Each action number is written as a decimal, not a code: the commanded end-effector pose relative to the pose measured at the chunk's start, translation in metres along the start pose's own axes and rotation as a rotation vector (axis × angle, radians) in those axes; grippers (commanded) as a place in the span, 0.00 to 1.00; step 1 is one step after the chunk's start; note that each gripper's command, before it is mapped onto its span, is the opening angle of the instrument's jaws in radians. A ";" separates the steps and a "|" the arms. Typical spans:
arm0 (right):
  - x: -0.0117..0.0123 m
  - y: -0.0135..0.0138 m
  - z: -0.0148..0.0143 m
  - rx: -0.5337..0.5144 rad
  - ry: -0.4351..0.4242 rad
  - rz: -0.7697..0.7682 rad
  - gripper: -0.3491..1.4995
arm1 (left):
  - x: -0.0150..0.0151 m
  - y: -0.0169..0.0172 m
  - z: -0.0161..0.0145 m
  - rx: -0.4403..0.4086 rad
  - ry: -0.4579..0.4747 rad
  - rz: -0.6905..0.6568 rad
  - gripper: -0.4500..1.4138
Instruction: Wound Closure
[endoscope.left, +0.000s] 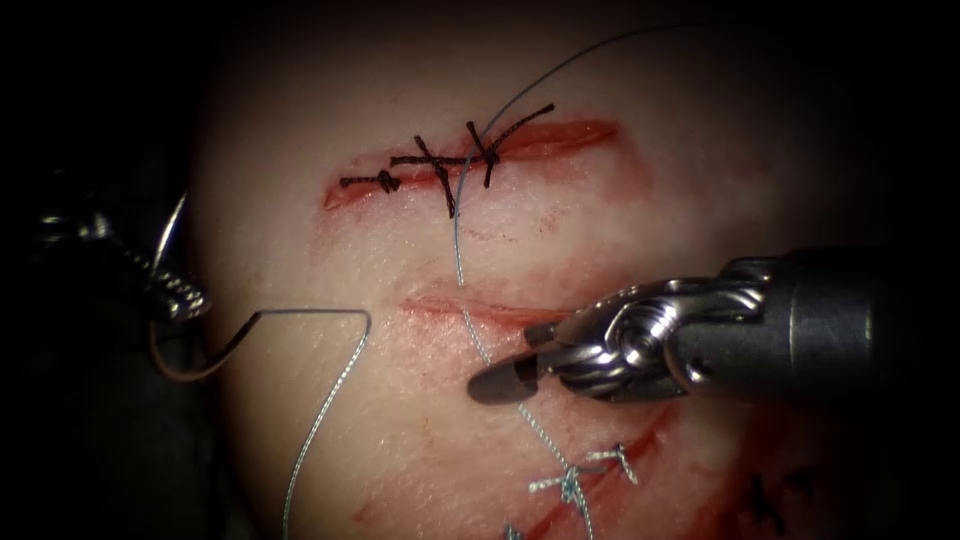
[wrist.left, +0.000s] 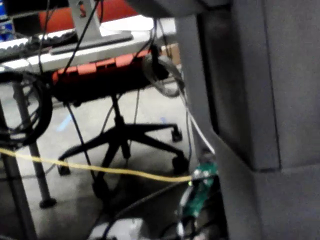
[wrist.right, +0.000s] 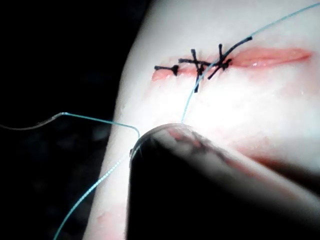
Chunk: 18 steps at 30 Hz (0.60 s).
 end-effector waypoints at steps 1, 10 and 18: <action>0.0006 -0.0002 0.0013 0.006 -0.009 -0.012 0.41 | -0.0001 -0.0007 0.0004 0.000 -0.001 0.000 0.00; 0.0004 0.0003 0.0015 0.017 -0.028 -0.023 0.00 | -0.0002 -0.0008 0.0005 0.004 -0.002 0.001 0.00; -0.0040 0.0035 -0.0049 -0.079 -0.131 -0.039 0.00 | -0.0004 -0.0010 0.0006 0.014 -0.001 0.004 0.00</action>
